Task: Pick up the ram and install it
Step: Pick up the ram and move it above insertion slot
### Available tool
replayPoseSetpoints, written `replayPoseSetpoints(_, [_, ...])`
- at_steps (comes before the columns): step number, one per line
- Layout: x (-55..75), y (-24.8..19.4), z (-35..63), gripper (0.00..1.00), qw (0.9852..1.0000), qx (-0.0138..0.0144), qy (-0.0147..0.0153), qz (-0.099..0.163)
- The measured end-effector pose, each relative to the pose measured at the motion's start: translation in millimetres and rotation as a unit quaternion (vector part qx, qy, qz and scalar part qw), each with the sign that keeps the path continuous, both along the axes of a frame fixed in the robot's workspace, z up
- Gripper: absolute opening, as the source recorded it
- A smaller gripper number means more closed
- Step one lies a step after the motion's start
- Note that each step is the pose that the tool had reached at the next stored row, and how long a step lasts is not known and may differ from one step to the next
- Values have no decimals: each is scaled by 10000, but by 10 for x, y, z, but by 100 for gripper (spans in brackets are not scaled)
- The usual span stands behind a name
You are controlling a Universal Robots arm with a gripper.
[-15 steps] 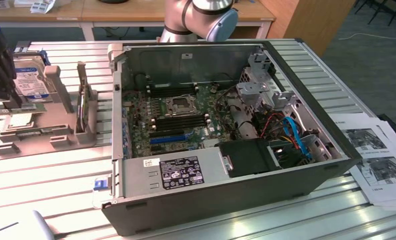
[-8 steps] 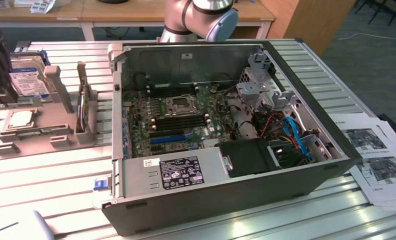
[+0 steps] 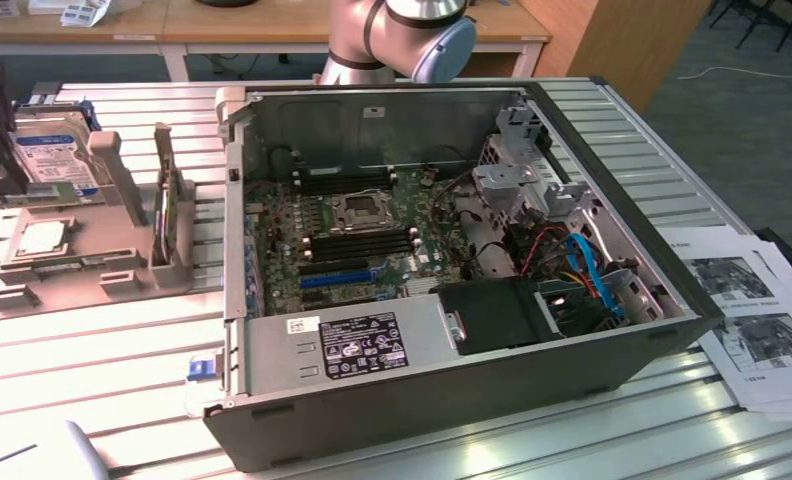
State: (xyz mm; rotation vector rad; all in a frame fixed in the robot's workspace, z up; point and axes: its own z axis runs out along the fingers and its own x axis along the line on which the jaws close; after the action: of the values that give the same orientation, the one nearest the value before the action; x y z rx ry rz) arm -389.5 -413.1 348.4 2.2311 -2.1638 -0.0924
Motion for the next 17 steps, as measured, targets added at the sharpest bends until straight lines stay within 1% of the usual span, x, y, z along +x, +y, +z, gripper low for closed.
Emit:
replayPoseSetpoints(7, [0,0,85,12,10000,0,0,0])
replayPoseSetpoints(13, [0,0,220,12,10000,-1,0,0])
replayPoseSetpoints(17, [0,0,292,12,10000,-1,0,0])
